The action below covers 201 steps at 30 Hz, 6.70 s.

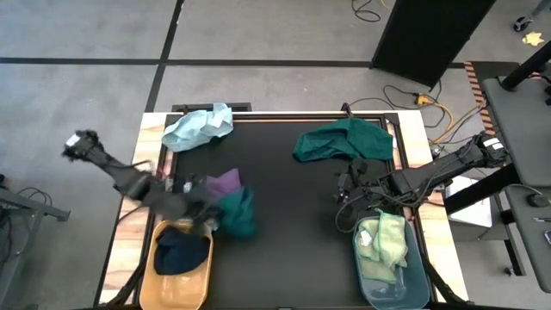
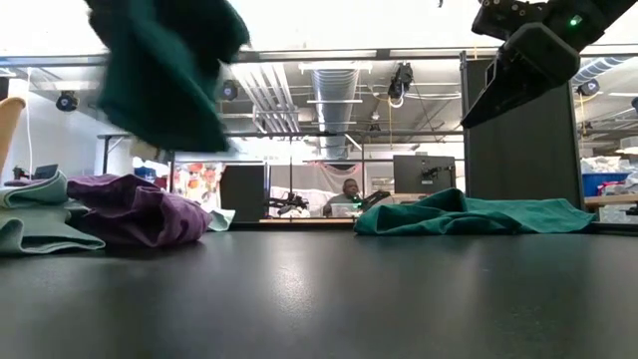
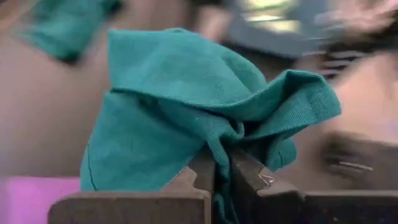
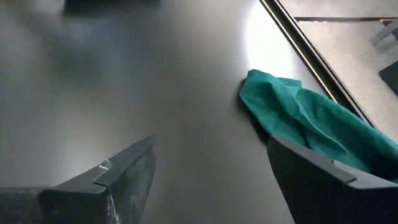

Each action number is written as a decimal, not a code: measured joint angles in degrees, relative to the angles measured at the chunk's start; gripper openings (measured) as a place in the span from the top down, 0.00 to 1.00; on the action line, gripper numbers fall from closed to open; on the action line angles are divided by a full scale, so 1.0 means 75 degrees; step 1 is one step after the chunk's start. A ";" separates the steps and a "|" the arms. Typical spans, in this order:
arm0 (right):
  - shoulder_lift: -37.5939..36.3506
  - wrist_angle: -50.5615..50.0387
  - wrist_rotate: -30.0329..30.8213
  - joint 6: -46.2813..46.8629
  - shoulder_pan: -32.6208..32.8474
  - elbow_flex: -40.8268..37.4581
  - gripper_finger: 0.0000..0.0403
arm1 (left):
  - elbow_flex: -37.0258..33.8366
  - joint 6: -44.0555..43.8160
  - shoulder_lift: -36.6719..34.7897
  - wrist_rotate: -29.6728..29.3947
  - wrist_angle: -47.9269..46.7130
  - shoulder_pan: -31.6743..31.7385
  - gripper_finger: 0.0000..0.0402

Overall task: Sort microfiber towel by color & place in baskets
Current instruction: Put the left dark green microfiber towel into the yellow bin, then put the top light blue microfiber towel into the blue bin

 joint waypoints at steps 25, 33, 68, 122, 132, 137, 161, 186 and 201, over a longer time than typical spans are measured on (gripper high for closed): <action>0.0000 0.0218 0.0000 0.0550 -0.0005 0.0000 0.38 | 0.0584 -0.8466 0.1051 -0.2773 -0.3114 -0.6363 1.00; 0.0000 0.0271 0.0003 0.0538 -0.0005 0.0000 0.37 | 0.0550 -1.1280 0.2045 -0.0137 -0.3987 -0.6242 1.00; 0.0000 0.0382 -0.0009 0.0460 -0.0002 0.0000 0.35 | 0.0129 -0.9554 0.3780 0.2305 -0.3503 -0.4431 0.99; -0.0020 0.0889 0.0329 -0.0892 0.0678 0.0659 0.31 | 0.1177 -0.6603 0.2091 -0.0027 -0.6709 0.1398 0.34; 0.0131 0.0899 0.0315 -0.0796 0.1428 0.0654 0.36 | 0.0706 -0.2137 0.2139 -0.0504 -0.5009 0.7143 0.34; 0.0535 0.1034 0.0309 -0.0807 0.1885 0.0653 0.37 | 0.0706 -0.0846 0.2354 -0.0007 -0.3533 0.9103 0.34; 0.3617 0.2414 -0.1884 0.1319 0.1740 0.0635 0.18 | 0.4223 0.1143 0.6752 0.2181 -0.5294 1.2783 0.51; 0.3459 0.1714 -0.2246 0.2063 0.1743 0.0629 0.29 | 0.5480 0.2678 0.8137 0.3120 -0.6959 1.2905 0.98; 0.3445 0.0901 -0.1110 0.1232 0.1781 0.0629 0.32 | 0.6106 0.2480 0.4668 0.2392 -0.7306 1.1590 1.00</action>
